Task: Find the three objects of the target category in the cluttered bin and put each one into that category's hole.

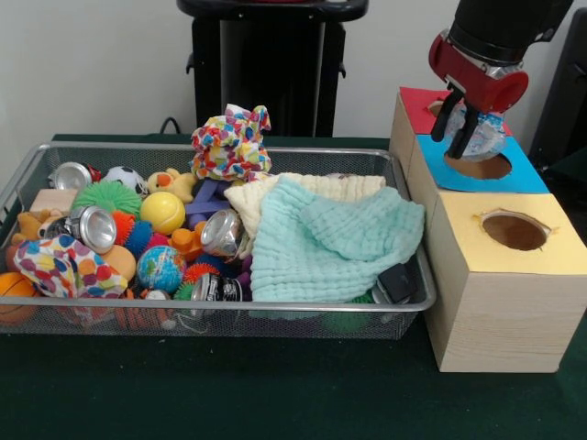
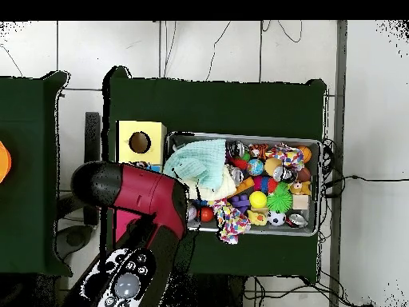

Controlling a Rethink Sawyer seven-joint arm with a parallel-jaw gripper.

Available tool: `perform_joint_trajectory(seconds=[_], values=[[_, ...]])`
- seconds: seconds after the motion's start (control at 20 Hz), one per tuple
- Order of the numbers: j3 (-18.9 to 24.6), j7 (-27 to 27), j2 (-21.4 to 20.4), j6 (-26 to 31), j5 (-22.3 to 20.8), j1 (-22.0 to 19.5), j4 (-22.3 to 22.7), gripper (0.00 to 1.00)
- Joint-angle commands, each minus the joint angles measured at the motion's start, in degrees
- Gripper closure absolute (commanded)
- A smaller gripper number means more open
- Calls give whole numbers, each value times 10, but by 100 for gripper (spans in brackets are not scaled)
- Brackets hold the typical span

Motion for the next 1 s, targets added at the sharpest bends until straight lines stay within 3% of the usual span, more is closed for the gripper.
perform_joint_trajectory(seconds=[0.05, 1.0], values=[[31, 131, 19, -27, 15, -13, 26, 100], [28, 165, 34, -14, 29, 9, 9, 100]])
